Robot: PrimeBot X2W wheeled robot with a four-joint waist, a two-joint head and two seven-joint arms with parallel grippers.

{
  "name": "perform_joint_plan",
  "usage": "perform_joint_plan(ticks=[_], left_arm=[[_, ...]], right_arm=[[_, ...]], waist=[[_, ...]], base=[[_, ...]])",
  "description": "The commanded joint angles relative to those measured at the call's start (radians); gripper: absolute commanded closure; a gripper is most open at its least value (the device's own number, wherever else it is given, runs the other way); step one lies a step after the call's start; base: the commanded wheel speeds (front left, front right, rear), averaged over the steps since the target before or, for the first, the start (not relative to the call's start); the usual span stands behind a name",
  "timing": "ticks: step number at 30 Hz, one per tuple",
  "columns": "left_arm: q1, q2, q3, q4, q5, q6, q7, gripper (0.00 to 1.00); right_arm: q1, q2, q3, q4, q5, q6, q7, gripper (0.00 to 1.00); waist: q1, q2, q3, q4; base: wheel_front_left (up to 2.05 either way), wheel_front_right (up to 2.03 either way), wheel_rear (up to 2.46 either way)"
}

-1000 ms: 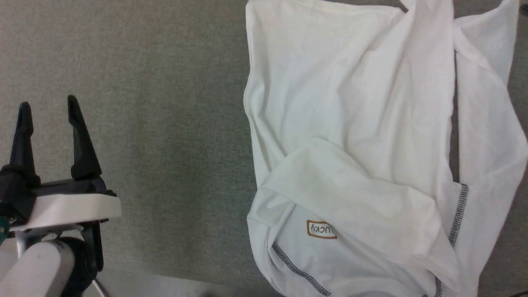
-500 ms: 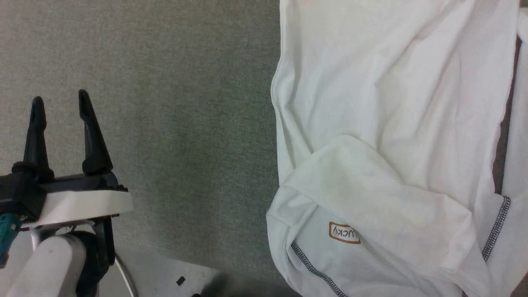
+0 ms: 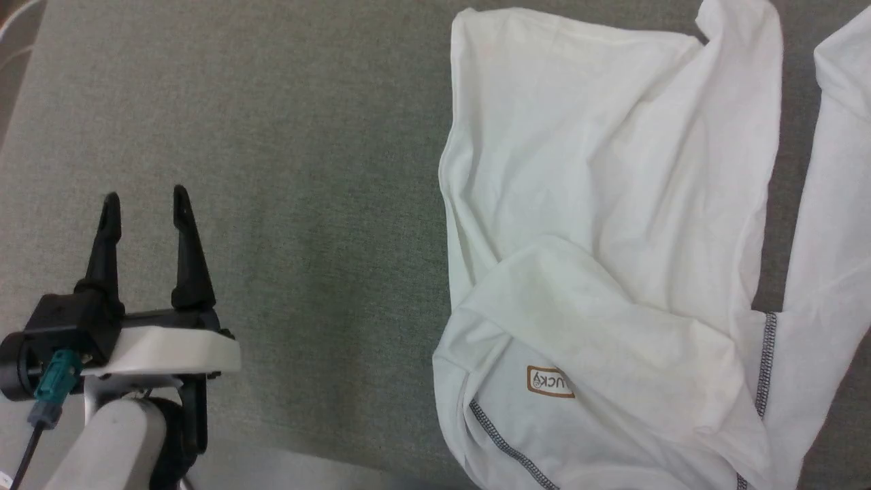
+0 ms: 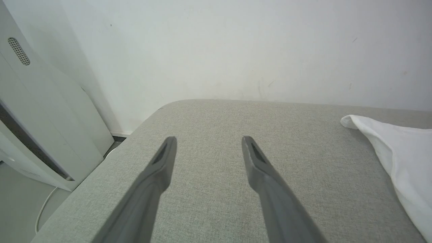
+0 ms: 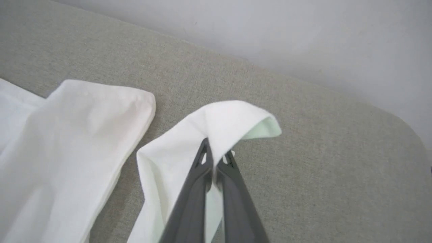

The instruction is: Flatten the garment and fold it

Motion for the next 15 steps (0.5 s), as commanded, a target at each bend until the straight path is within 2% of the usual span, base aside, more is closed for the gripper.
perform_joint_plan(ticks=[1,4,9,15], left_arm=[[0.02,-0.002,-0.005,0.009,0.004,-0.002,0.006,0.0],[0.04,0.003,-0.014,0.013,0.004,0.005,0.025,0.0],[0.073,0.019,-0.019,0.008,0.004,0.021,0.061,0.0],[0.099,0.04,-0.027,-0.009,0.004,0.033,0.104,0.0]], right_arm=[[0.026,-0.014,0.025,-0.024,0.028,-0.002,-0.03,1.0],[0.061,-0.037,0.083,-0.087,0.091,-0.002,-0.076,1.0],[0.124,-0.044,0.207,-0.237,0.185,-0.002,-0.082,1.0],[0.21,0.032,0.311,-0.402,0.272,-0.002,-0.055,1.0]], waist=[[-0.0001,0.0,-0.086,-0.038],[-0.0001,0.0,-0.139,-0.066],[-0.0001,0.0,-0.214,-0.108],[-0.0001,0.0,-0.288,-0.132]], base=[[0.0,0.0,0.0],[0.0,0.0,0.0],[0.0,0.0,0.0],[0.0,0.0,0.0]])
